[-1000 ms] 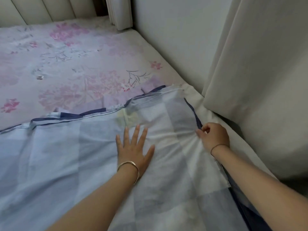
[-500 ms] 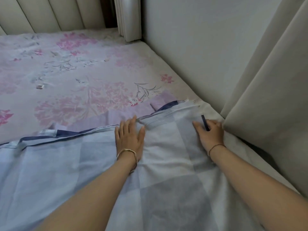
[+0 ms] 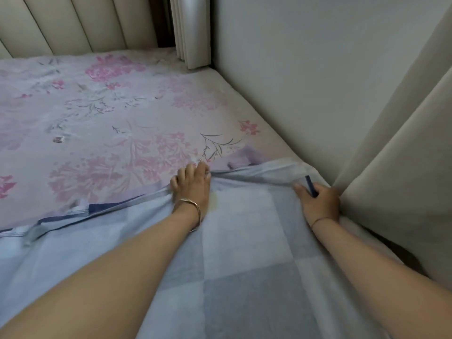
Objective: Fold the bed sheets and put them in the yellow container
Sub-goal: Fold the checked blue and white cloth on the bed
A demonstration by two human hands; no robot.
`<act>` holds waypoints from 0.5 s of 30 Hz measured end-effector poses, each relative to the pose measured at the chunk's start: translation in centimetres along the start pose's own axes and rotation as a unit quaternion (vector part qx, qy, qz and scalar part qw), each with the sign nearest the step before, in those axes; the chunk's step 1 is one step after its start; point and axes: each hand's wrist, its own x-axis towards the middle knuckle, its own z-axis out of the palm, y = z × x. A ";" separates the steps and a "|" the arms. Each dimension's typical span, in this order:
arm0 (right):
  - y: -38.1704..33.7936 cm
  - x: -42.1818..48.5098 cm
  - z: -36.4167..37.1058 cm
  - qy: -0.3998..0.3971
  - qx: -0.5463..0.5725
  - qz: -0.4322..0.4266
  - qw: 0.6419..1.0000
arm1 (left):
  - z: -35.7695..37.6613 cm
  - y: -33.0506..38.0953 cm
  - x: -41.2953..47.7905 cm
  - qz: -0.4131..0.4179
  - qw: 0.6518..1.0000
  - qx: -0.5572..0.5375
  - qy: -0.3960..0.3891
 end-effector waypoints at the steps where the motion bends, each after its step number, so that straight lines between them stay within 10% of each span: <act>1: 0.9 -0.3 0.8 0.010 -0.013 -0.018 1.000 | 1.4 -0.3 -0.4 -0.008 1.000 0.019 -0.008; 7: 3.8 0.2 4.3 0.073 -0.072 -0.107 0.989 | 3.7 -1.7 1.5 0.033 0.999 0.039 -0.014; 15: 0.9 0.4 2.8 0.015 -0.094 0.041 0.995 | -6.4 -11.3 -0.9 0.007 0.984 0.075 -0.160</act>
